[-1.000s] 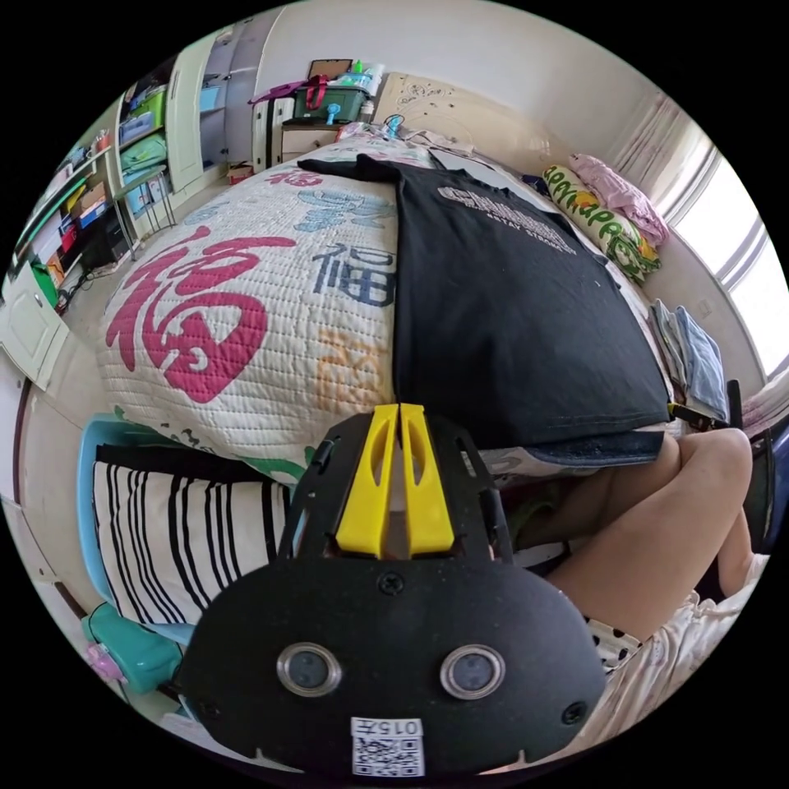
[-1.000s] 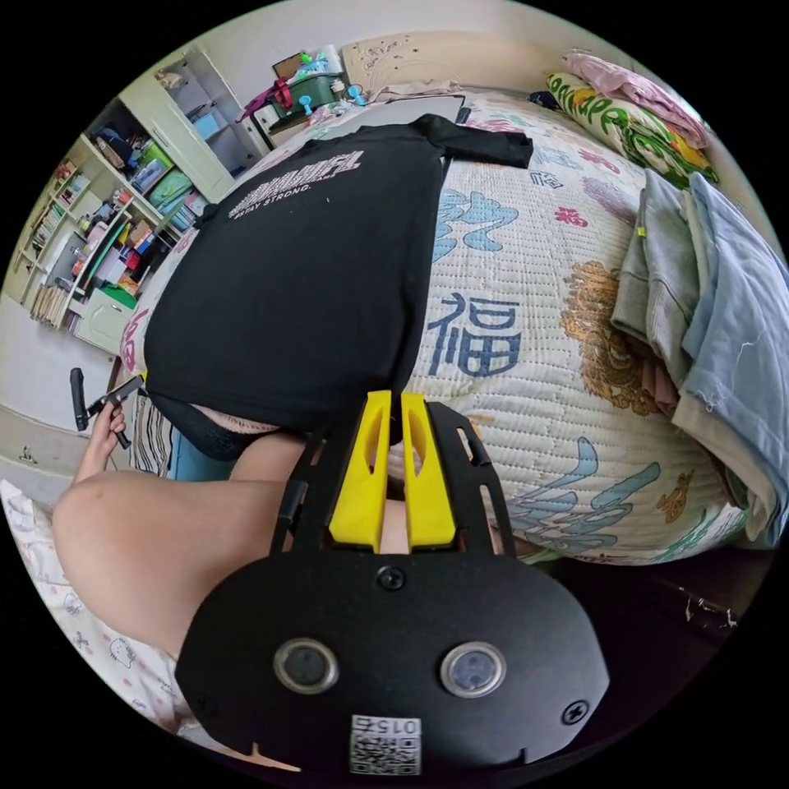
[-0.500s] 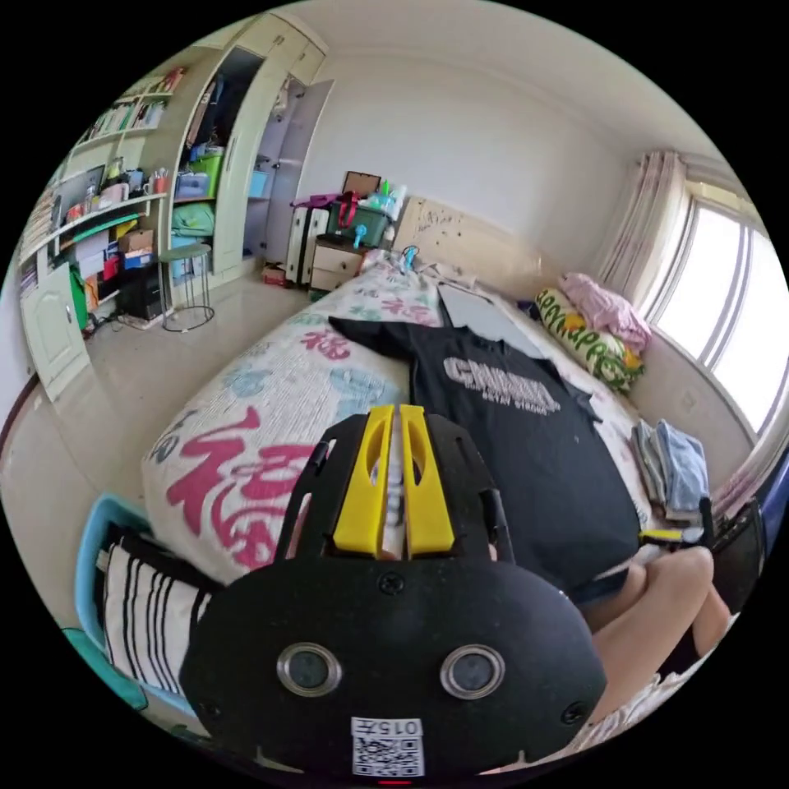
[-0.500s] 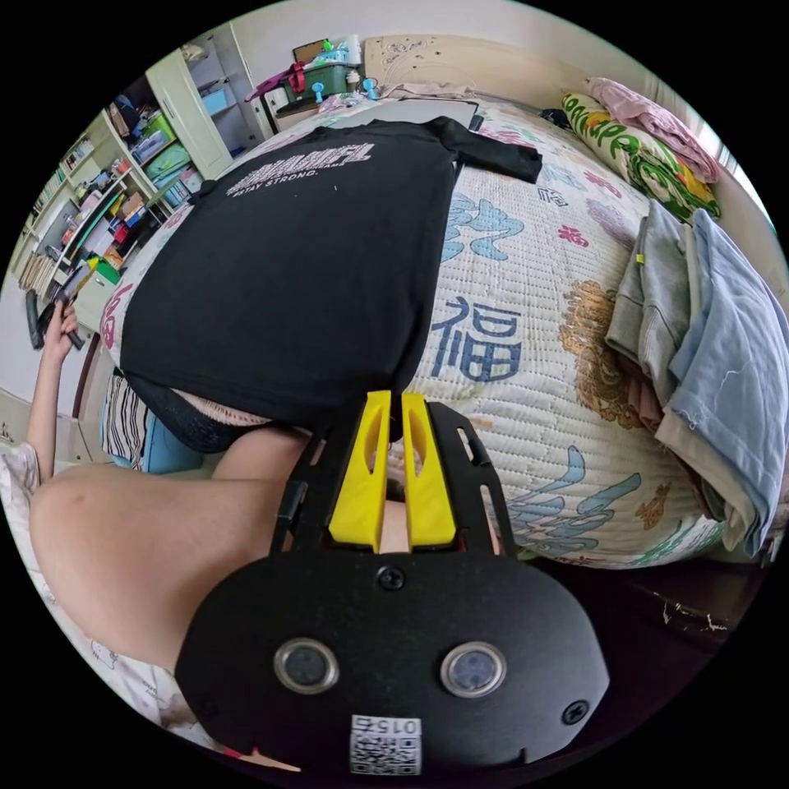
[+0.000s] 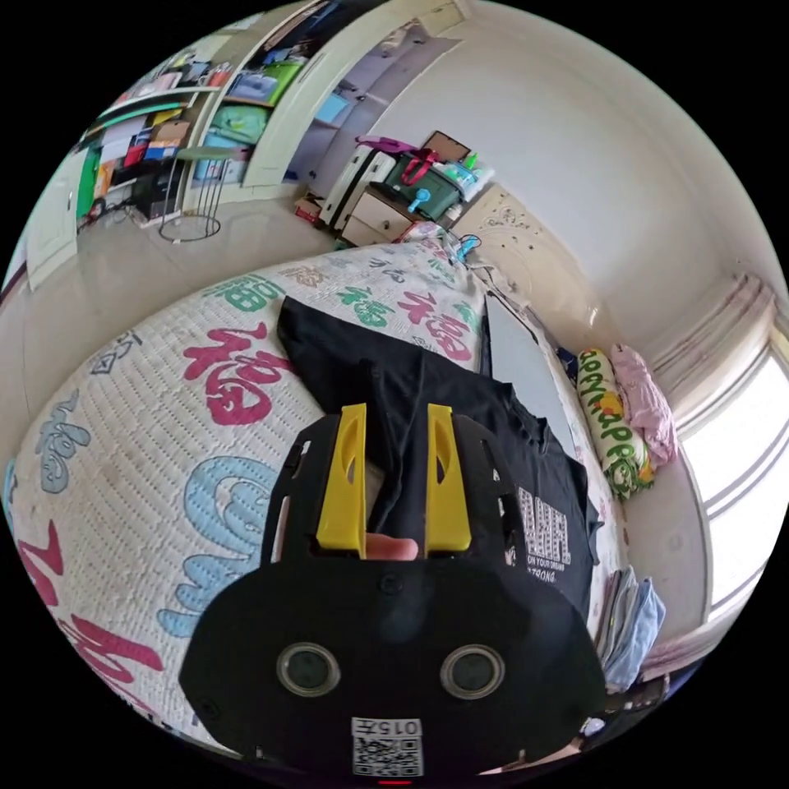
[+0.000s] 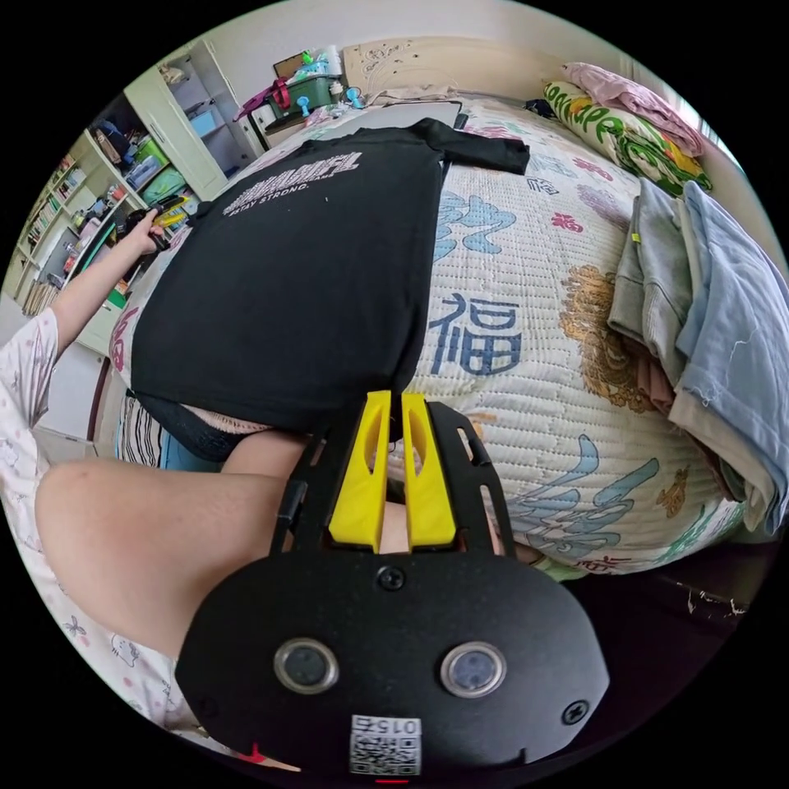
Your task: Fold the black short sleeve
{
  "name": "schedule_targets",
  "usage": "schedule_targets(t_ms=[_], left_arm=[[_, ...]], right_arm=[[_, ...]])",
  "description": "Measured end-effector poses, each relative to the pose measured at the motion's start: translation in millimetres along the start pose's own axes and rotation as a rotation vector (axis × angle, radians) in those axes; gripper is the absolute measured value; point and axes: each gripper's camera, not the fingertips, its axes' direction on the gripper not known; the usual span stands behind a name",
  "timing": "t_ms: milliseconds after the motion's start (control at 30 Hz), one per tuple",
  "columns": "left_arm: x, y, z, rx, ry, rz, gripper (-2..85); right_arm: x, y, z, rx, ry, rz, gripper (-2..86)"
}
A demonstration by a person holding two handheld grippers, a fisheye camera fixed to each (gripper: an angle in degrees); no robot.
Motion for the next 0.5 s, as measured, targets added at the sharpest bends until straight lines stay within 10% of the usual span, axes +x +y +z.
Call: schedule_targets(t_ms=[500], left_arm=[[-95.9,34.7,-37.9,0.207,-0.055,-0.138,-0.8]], right_arm=[[41.0,8.4,15.6,0.015,0.01,-0.027,1.3]])
